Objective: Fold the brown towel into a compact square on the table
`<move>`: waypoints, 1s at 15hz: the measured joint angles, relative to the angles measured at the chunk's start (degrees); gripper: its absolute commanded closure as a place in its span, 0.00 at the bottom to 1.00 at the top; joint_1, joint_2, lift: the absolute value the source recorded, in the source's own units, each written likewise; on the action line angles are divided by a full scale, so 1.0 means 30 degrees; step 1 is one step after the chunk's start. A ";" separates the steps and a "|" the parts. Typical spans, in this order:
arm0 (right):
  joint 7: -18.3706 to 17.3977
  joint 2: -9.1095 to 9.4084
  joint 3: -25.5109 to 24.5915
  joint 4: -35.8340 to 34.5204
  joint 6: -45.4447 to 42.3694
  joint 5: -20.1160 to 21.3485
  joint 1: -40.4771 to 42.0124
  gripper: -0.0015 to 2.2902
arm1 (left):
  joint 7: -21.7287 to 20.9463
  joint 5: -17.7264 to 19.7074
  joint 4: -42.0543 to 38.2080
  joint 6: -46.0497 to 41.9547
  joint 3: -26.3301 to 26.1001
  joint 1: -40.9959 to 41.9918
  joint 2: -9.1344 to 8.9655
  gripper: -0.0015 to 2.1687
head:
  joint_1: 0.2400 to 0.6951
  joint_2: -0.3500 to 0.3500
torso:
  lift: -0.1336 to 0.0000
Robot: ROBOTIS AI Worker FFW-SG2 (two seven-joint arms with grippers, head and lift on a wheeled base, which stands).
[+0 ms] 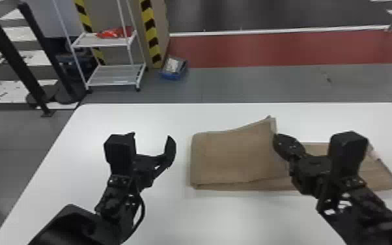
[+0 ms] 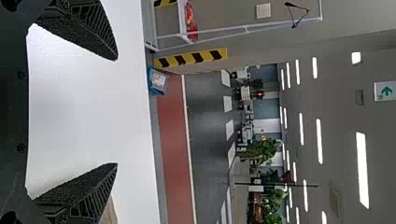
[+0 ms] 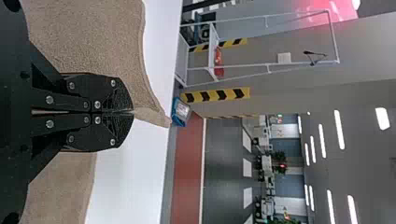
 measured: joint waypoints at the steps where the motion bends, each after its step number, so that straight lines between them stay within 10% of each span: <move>1: 0.0011 -0.0154 -0.0919 -0.0650 0.0131 -0.0474 0.0266 0.63 | 0.0000 0.0027 -0.0057 0.0001 0.0104 0.0035 0.0021 0.03 | 1.00 0.58 | 0.07; 15: 0.0761 -0.1836 -0.6717 -0.2037 0.2398 -0.3179 0.1986 0.63 | -0.0029 -0.0076 0.0292 0.0042 -0.0055 -0.0234 -0.0208 0.04 | 1.00 0.33 | 0.07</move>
